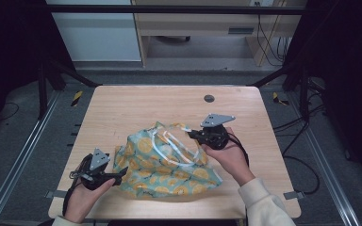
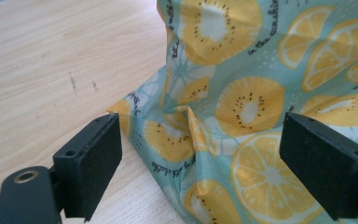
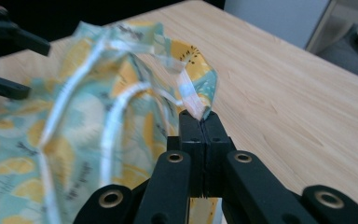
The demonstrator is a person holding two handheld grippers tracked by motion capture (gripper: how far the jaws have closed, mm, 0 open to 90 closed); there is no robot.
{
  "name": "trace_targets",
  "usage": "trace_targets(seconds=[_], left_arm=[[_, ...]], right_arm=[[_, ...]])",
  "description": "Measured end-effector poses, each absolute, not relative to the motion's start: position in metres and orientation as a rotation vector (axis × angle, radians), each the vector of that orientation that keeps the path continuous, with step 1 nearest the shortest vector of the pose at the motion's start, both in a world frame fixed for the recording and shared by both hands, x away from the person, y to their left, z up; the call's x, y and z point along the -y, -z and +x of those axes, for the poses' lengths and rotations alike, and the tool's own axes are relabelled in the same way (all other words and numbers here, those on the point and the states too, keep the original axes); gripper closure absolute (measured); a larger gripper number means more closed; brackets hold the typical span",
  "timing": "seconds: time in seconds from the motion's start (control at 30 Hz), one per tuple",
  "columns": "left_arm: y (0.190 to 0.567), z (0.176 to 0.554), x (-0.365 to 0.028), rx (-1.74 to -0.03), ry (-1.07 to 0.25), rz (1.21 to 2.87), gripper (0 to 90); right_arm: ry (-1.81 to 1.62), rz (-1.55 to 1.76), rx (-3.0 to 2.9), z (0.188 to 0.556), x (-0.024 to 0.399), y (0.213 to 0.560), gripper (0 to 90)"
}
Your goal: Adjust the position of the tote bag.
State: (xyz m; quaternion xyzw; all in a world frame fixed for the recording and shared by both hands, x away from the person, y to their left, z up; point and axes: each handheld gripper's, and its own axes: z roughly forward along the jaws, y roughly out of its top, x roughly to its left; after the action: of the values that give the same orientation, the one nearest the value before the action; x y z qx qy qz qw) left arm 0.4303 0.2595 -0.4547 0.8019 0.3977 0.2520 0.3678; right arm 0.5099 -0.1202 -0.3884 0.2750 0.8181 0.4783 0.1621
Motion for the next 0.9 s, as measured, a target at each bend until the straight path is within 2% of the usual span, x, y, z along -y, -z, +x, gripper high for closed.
trace_targets(seconds=[0.23, 0.53, 0.9], left_arm=[[0.455, 0.431, -0.262, -1.038, -0.655, 2.055, 13.0], [0.450, 0.436, -0.270, -1.103, -0.665, 2.006, 17.6], [0.439, 0.432, -0.271, -1.071, -0.690, 1.942, 21.0]], right_arm=[[-1.428, 0.682, -2.336, 0.488, 0.103, 0.371, 89.9], [-1.496, 0.556, -2.342, 0.461, 0.074, 0.357, 89.8], [-1.470, 0.441, -2.466, 0.432, 0.043, 0.384, 89.5]])
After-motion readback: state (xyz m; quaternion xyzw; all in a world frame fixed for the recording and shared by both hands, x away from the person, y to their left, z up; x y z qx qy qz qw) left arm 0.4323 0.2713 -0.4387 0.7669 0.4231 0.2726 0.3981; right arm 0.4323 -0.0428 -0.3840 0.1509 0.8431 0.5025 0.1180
